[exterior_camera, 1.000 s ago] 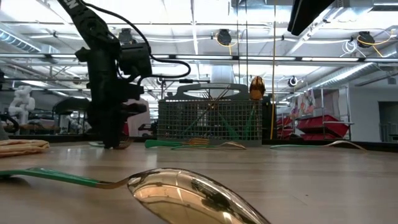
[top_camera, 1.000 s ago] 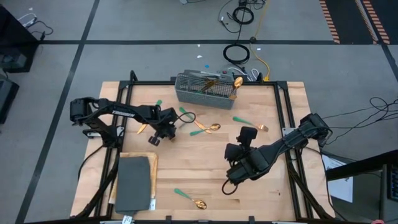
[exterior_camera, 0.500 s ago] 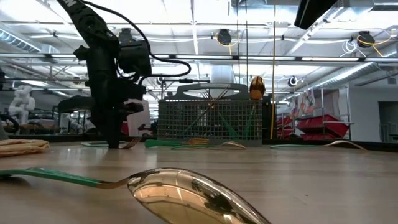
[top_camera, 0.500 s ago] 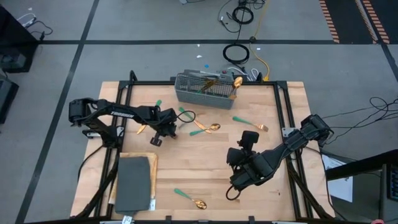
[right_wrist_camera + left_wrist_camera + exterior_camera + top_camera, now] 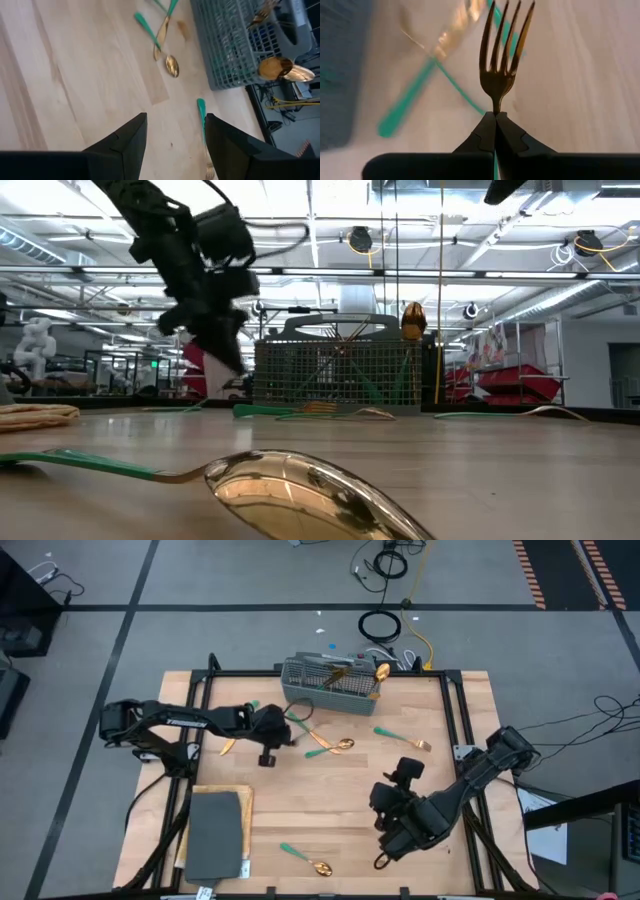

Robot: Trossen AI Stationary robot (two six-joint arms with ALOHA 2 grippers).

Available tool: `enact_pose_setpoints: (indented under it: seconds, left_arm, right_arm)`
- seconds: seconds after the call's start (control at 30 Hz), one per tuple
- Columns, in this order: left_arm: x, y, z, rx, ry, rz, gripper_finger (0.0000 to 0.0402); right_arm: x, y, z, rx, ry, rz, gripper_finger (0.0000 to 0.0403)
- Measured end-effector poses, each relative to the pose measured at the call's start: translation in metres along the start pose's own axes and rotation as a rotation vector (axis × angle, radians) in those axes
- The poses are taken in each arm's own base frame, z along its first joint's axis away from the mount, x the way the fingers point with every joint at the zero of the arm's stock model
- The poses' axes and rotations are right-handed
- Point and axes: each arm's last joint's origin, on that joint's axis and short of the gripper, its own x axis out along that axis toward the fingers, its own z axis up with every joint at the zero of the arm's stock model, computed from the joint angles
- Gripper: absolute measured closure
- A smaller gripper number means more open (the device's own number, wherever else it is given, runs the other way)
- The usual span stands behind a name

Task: Sort silverware
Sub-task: Put the green fork into the dishwasher utensil holder

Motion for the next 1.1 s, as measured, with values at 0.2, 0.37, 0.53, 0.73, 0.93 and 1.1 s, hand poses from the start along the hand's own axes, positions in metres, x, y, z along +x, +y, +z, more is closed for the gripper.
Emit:
enact_pose_setpoints:
  seconds: [0.2, 0.37, 0.53, 0.73, 0.93, 1.1]
  left_arm:
    - [-0.009, 0.011, 0.019, -0.032, -0.198, 0.11, 0.0401]
    - [-0.013, 0.02, 0.028, -0.095, -0.315, 0.175, 0.0401]
    - [-0.018, 0.028, 0.033, -0.142, -0.395, 0.239, 0.0401]
    - [-0.032, 0.044, 0.047, -0.183, -0.603, 0.357, 0.0401]
    - [-0.042, 0.055, 0.052, -0.211, -0.74, 0.408, 0.0401]
    - [-0.049, 0.063, 0.053, -0.232, -0.82, 0.427, 0.0401]
  right_arm:
    - [-0.015, 0.008, -0.011, 0.067, -0.093, 0.003, 0.0218]
    - [-0.027, 0.014, -0.021, 0.111, -0.156, 0.018, 0.0218]
    - [-0.035, 0.018, -0.028, 0.138, -0.201, 0.034, 0.0218]
    - [-0.04, 0.022, -0.034, 0.155, -0.231, 0.041, 0.0218]
    - [-0.037, 0.029, -0.036, 0.135, -0.228, 0.029, 0.0218]
    - [-0.035, 0.032, -0.037, 0.139, -0.227, 0.025, 0.0218]
